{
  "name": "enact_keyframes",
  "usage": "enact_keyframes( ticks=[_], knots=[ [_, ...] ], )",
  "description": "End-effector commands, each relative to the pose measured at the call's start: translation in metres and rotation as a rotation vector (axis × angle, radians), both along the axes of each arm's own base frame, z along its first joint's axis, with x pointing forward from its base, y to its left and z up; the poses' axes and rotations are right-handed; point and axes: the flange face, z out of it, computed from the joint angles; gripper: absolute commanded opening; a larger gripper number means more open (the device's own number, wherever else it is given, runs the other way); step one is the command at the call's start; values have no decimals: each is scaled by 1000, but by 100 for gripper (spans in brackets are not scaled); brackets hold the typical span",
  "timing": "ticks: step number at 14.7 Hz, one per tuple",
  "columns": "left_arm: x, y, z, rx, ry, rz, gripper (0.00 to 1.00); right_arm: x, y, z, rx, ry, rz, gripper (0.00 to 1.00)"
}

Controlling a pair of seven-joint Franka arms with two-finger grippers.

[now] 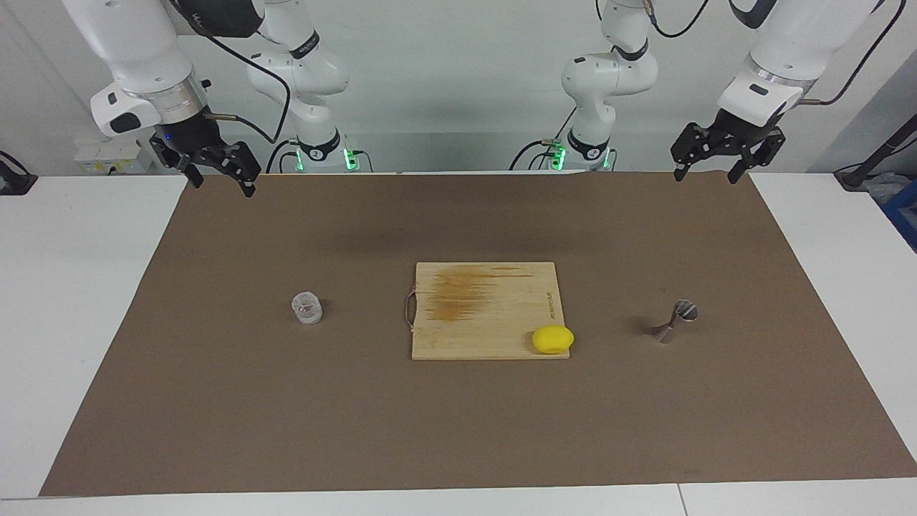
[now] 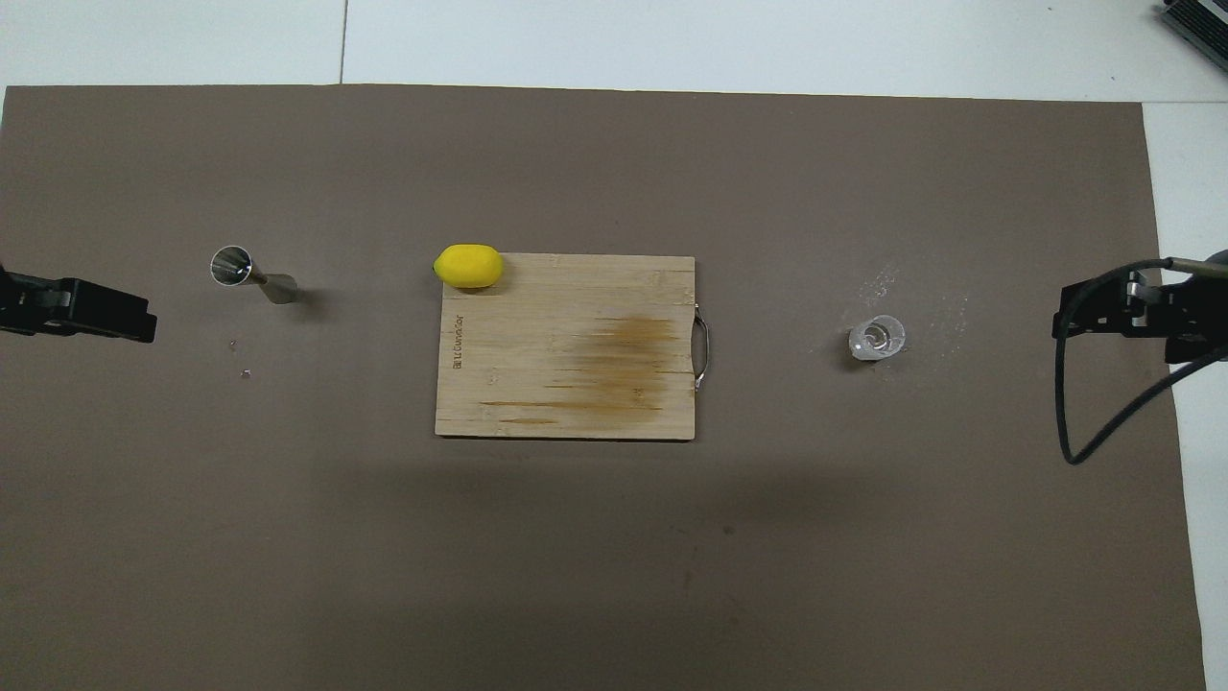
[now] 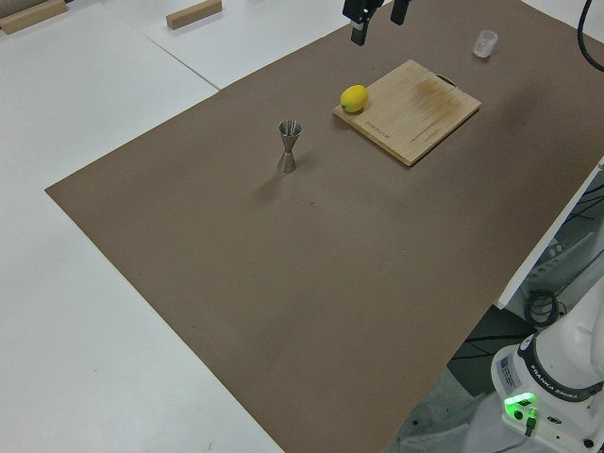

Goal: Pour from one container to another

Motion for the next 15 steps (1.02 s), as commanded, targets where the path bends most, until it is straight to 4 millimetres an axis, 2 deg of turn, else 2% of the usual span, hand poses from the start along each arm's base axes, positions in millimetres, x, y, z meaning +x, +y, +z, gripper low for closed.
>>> enact_keyframes(
  ticks=[1, 7, 9, 10, 13, 15],
  knots=[
    [-3, 1, -1, 11, 12, -20, 100, -4, -3, 4, -3, -4, 11, 100],
    [-6, 5, -3, 12, 13, 3, 100, -5, -2, 6, -3, -8, 12, 100],
    [-12, 6, -24, 12, -30, 115, 100, -5, -3, 6, -3, -8, 17, 100],
    [-14, 3, -41, 10, -48, 161, 100, -5, -5, 6, -3, -10, 14, 100],
    [-14, 8, -56, -8, -30, 197, 100, -4, -5, 5, -3, -10, 6, 100],
    [-19, 8, -58, -5, -24, 206, 100, -5, -5, 5, -3, -11, 6, 100]
  ],
)
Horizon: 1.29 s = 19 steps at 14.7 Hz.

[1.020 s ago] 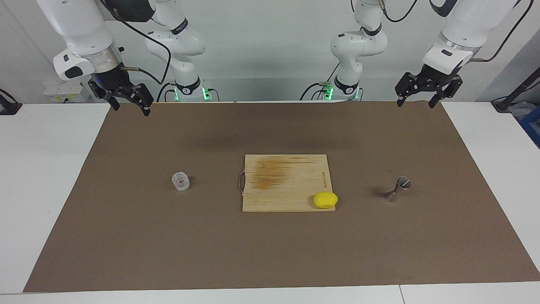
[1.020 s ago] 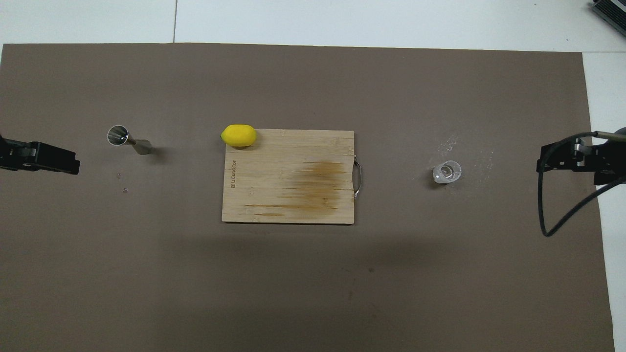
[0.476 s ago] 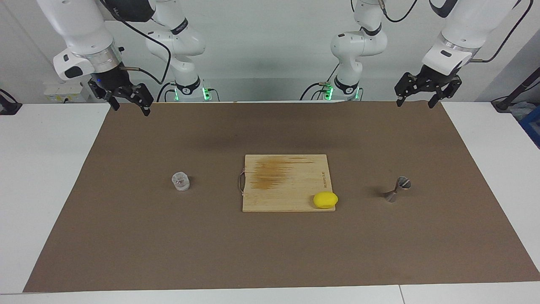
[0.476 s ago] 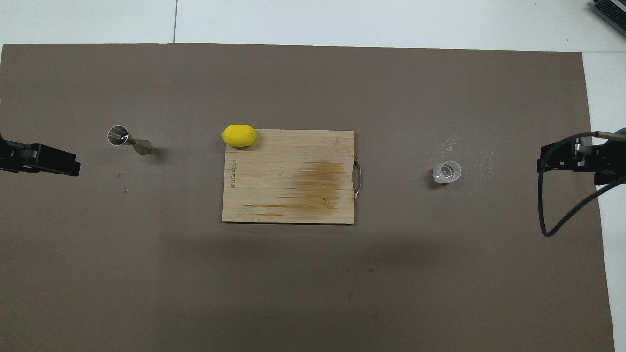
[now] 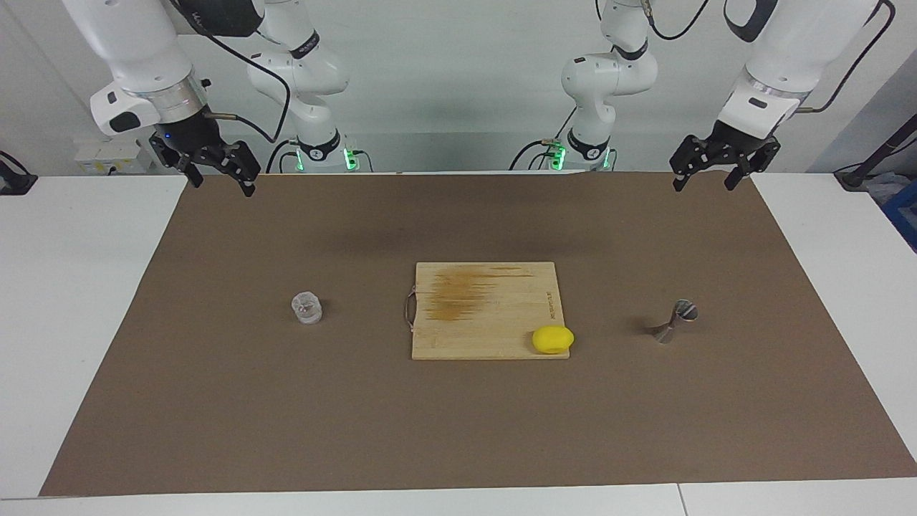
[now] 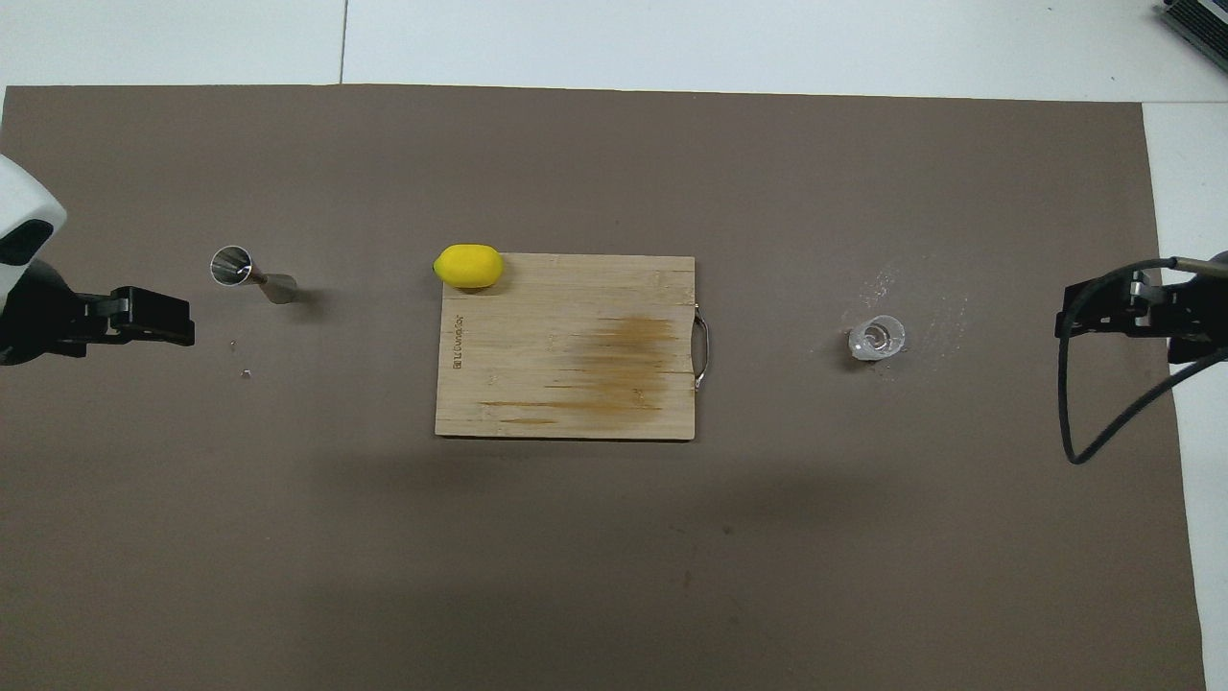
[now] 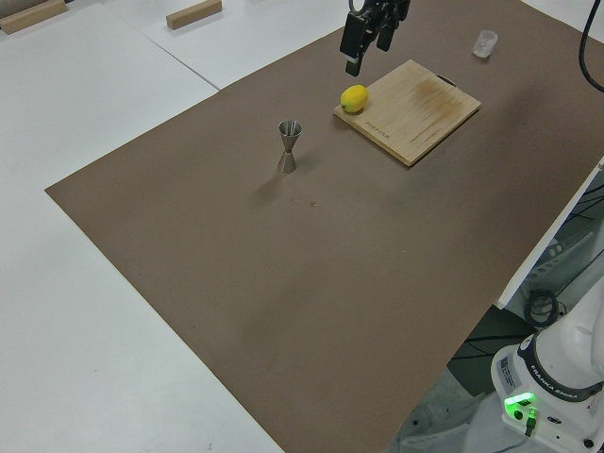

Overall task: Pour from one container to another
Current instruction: 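Move the left gripper toward the small metal cup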

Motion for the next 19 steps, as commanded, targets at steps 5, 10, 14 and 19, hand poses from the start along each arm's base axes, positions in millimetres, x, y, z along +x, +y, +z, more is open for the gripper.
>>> enact_keyframes(
  ticks=[5, 10, 14, 19],
  knots=[
    [-11, 27, -1, -99, -39, 208, 100, -6, 1, 3, -3, -8, 8, 100],
    [25, 64, -45, -222, 98, 679, 100, -8, 4, 3, -3, -6, 12, 100],
    [52, 107, -82, -352, 131, 1136, 100, -9, 4, 0, -3, -2, 13, 100],
    [24, 143, -137, -667, 233, 1682, 99, -10, 4, -1, -3, 1, 16, 100]
  ],
)
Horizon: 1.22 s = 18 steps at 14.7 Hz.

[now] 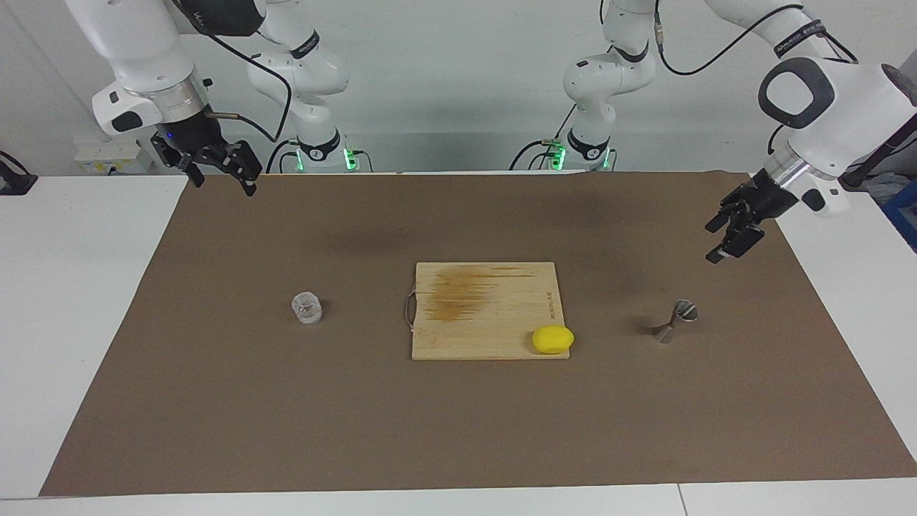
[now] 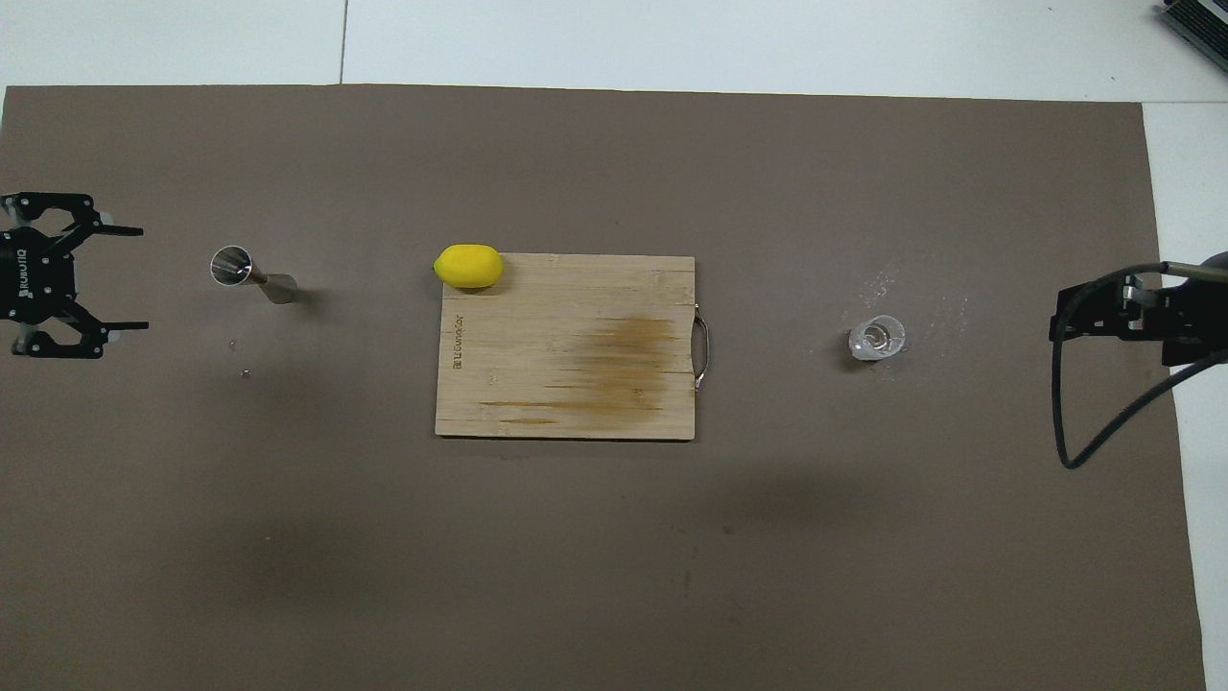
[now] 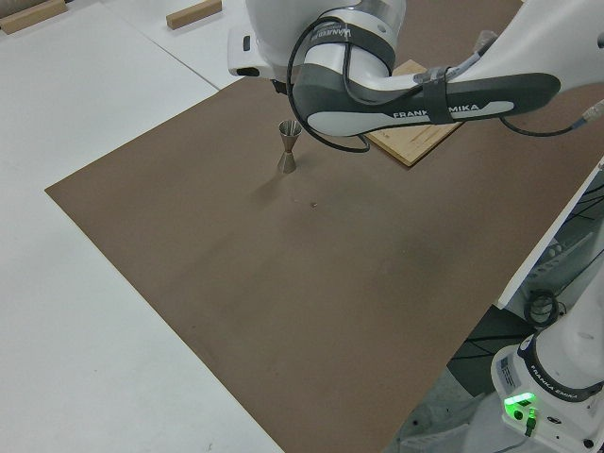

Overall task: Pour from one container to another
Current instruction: 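Move the left gripper toward the small metal cup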

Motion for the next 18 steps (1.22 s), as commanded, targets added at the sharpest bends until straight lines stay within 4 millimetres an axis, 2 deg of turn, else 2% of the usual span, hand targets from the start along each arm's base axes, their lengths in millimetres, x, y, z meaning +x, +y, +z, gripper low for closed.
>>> enact_keyframes(
  ticks=[1, 4, 9, 12, 14, 18],
  knots=[
    [-41, 7, -29, -158, -9, 288, 99, -8, 0, 0, -3, -3, 9, 100],
    [-70, 14, -68, -329, -10, 542, 99, -8, -1, 0, -2, -1, 25, 100],
    [-77, 14, -100, -414, -2, 727, 99, -9, 1, 0, -3, 2, 33, 100],
    [-77, -8, -118, -466, 6, 834, 98, -9, 3, 0, -3, 1, 30, 100],
    [-77, -24, -122, -482, 5, 872, 97, -9, 2, 0, -3, -1, 16, 100],
    [-72, -36, -134, -489, 10, 922, 96, -12, 4, -2, -4, 3, 18, 97]
  ],
)
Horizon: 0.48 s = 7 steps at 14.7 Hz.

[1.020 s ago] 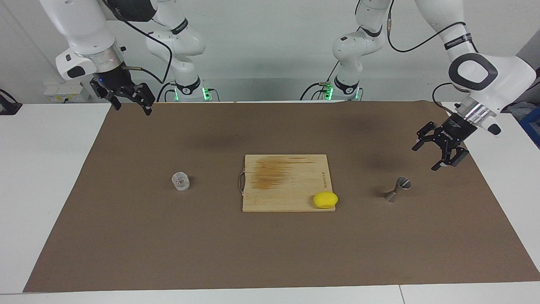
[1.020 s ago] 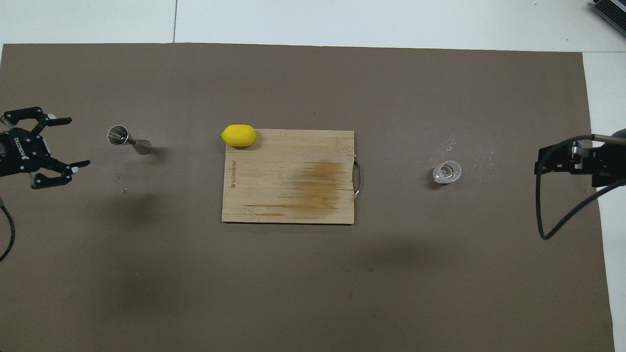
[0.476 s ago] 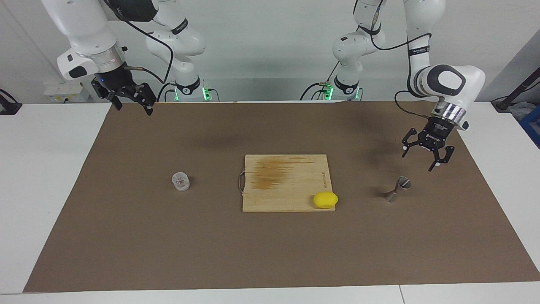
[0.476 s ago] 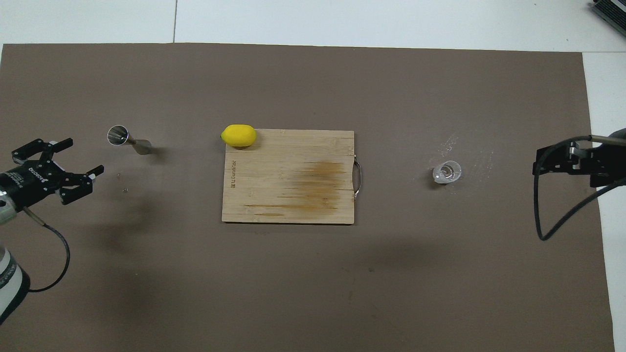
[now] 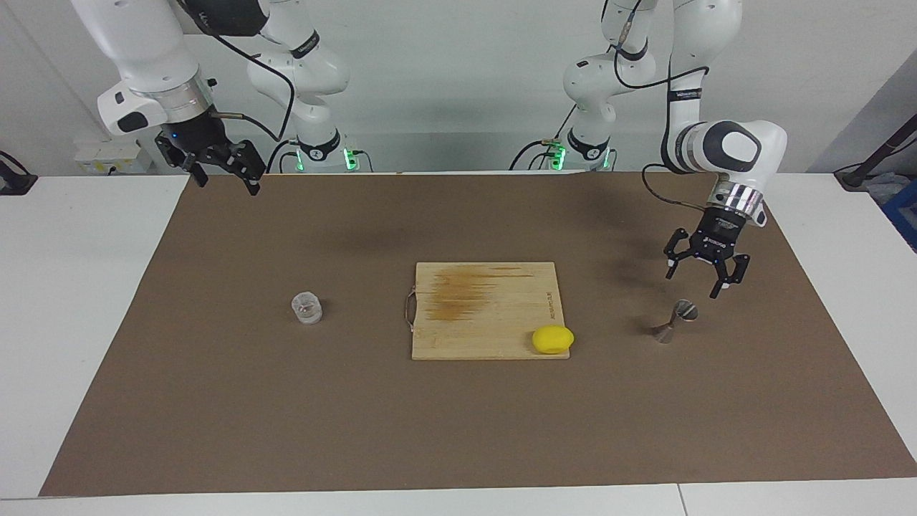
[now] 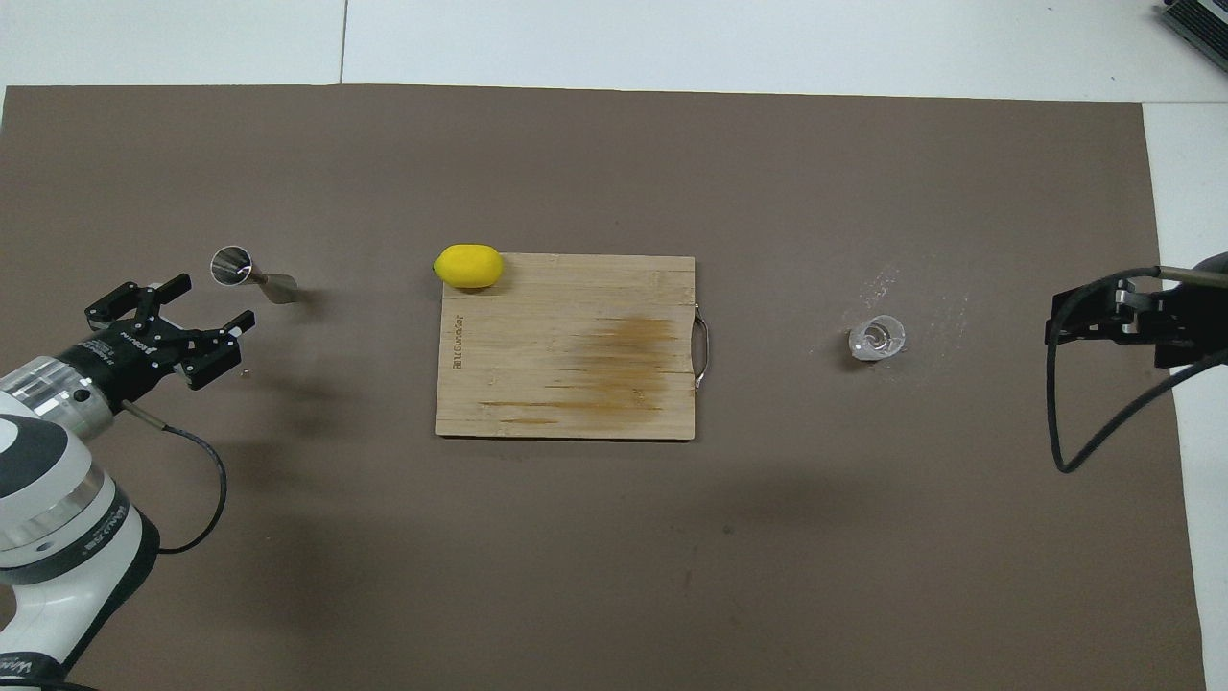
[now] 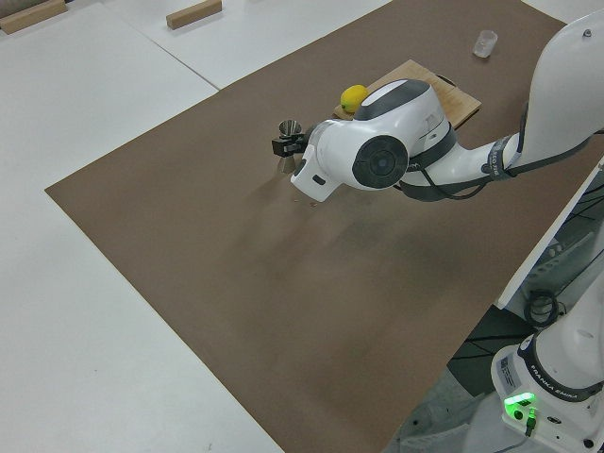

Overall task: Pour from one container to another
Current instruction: 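Move the left gripper toward the small metal cup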

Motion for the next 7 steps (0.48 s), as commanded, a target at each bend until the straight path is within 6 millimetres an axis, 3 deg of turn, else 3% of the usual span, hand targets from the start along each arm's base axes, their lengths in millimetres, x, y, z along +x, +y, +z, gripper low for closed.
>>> enact_keyframes(
  ticks=[1, 7],
  knots=[
    [5, 0, -9, -6, 10, 46, 96, -10, 1, -2, -3, 2, 14, 100],
    [22, -6, -10, -16, 4, 117, 96, -15, 1, -6, -3, 11, 21, 100]
  ],
)
